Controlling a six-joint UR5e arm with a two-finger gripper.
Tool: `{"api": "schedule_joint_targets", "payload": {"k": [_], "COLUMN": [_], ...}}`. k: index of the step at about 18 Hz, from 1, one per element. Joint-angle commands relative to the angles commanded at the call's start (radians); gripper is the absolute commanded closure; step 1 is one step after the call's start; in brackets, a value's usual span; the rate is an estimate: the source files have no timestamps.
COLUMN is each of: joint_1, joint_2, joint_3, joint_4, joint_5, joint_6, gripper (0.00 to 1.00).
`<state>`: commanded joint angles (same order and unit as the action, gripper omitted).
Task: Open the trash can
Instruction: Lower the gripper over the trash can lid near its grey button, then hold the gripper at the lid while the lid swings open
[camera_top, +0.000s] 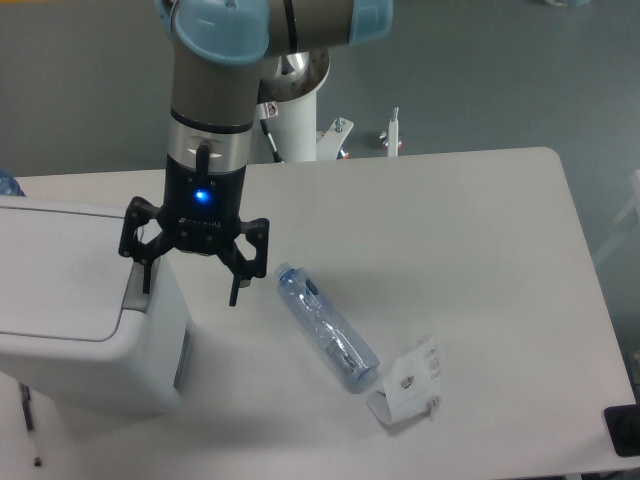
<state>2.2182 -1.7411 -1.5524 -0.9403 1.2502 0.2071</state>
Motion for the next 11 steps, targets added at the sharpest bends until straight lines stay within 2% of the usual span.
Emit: {"api": "schedule_joint_targets", "payload": {"k": [11], "joint_1": [0.000], "joint_2": [-0.002], "joint_3": [-0.014], "joint_4": [0.002], "joint_5": [0.005], "joint_6": [0.000], "gripper": [0.00]}}
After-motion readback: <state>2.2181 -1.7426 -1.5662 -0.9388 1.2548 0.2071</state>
